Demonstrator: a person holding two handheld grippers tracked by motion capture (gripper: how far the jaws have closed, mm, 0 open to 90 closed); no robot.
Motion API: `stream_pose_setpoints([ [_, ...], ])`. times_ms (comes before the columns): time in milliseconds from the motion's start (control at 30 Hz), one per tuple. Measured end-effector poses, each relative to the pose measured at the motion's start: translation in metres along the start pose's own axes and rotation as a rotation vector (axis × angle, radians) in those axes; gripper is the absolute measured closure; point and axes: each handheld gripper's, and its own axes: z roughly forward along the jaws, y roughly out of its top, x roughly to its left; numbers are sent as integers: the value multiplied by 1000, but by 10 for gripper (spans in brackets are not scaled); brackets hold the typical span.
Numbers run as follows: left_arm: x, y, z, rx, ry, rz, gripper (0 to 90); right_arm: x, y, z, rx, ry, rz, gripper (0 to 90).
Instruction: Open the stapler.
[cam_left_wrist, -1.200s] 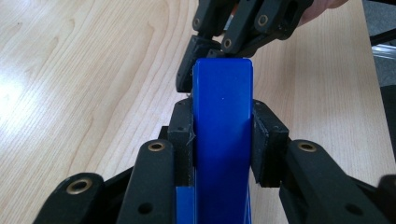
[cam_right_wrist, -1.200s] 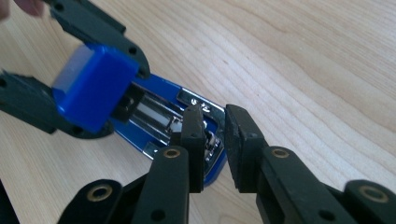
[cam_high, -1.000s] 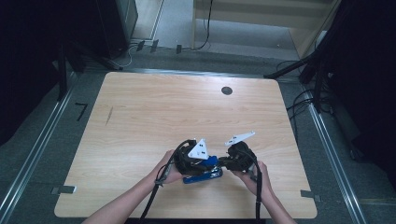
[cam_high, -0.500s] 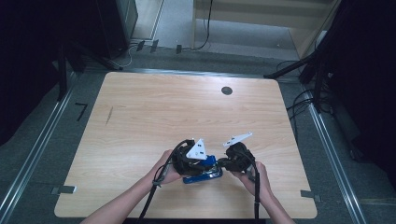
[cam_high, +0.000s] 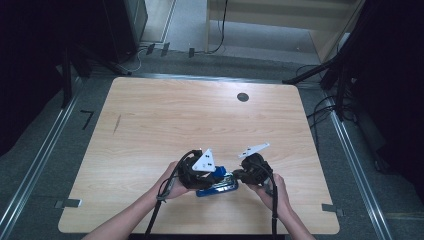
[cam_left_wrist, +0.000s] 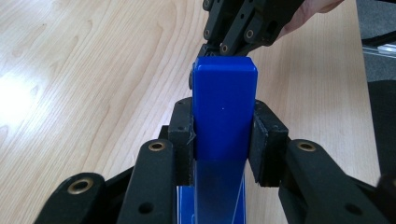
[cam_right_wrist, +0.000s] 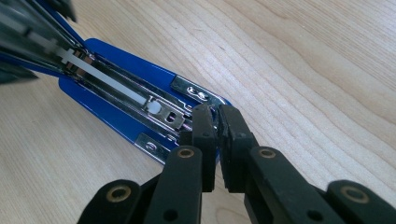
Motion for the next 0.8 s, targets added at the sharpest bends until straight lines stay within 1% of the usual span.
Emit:
stream_pose_setpoints([
  [33, 0, -1, -2, -1, 0, -6, 672, 0, 0, 0, 1, -2, -1, 871],
  [167, 0, -4, -8, -5, 2, -8, 673, 2, 1, 0, 4, -14, -5, 873],
  [267, 1, -8, -15, -8, 0, -15, 673, 4, 2, 0, 14, -32, -12, 874],
  [333, 1, -11, -18, -16, -1, -23, 673, 5, 2, 0, 17, -38, -7, 876],
  [500, 2, -17, -26, -17, 2, -26, 673, 10, 5, 0, 37, -71, -13, 878],
  [533, 2, -18, -28, -19, -2, -27, 672, 10, 5, 0, 39, -76, -9, 878],
  [600, 2, -21, -30, -21, 1, -32, 672, 11, 5, 0, 43, -81, -7, 879],
  [667, 1, -22, -32, -22, 3, -30, 672, 12, 7, 0, 51, -92, -14, 879],
  [800, -1, -23, -33, -21, 8, -20, 672, 14, 7, 0, 59, -106, -6, 880],
])
